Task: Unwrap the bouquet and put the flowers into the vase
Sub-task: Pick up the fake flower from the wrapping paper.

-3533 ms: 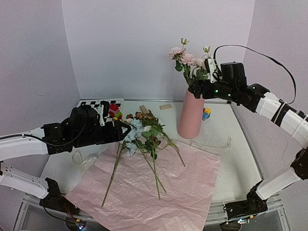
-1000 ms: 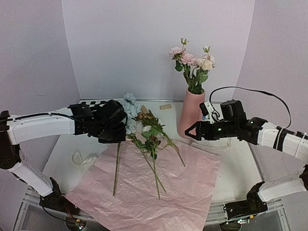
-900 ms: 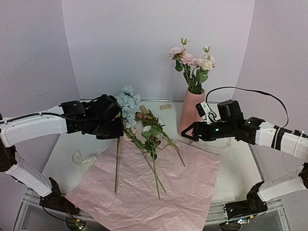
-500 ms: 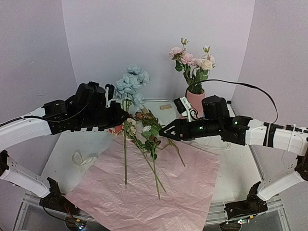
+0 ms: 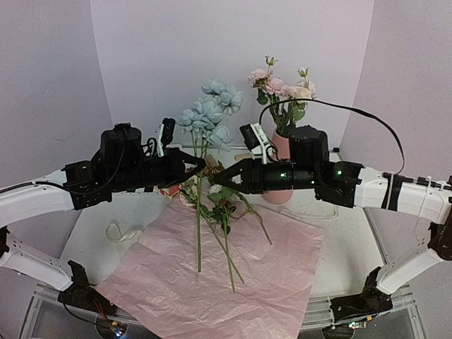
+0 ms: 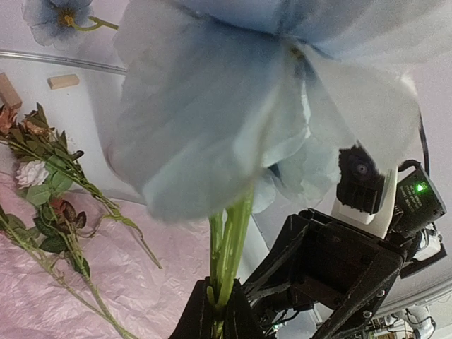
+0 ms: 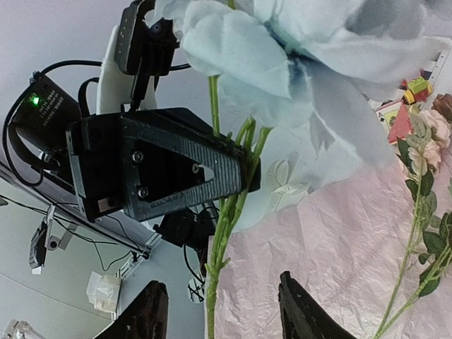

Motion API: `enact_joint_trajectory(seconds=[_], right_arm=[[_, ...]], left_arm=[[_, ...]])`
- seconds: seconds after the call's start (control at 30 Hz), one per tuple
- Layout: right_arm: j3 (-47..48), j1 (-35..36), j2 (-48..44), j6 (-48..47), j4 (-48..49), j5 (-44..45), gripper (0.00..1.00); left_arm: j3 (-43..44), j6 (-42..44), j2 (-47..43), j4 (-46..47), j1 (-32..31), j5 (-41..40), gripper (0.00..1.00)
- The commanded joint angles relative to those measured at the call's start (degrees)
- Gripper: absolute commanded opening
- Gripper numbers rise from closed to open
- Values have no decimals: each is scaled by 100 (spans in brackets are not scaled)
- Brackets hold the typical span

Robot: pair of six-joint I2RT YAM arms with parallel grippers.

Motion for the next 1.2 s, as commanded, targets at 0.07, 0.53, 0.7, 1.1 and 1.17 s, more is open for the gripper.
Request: enact_joint_trajectory(seconds=[0.07, 0.53, 0.7, 1.1, 1.17], right_arm=[[525, 176, 226, 66, 409, -71, 50], [835, 261, 499, 66, 409, 3, 36], [897, 261, 570, 73, 406, 20, 30], [982, 269, 725, 153, 409, -81, 4], [903, 268, 655, 97, 378, 73, 1]], left_arm=[[-29, 102, -122, 997, 16, 422, 5], [-84, 25, -138, 1287, 11, 657, 5], [-76, 0, -127, 1302, 11, 736, 5], [-138, -1, -129, 1314, 11, 757, 13], [-187, 1, -183, 1311, 11, 746, 34]])
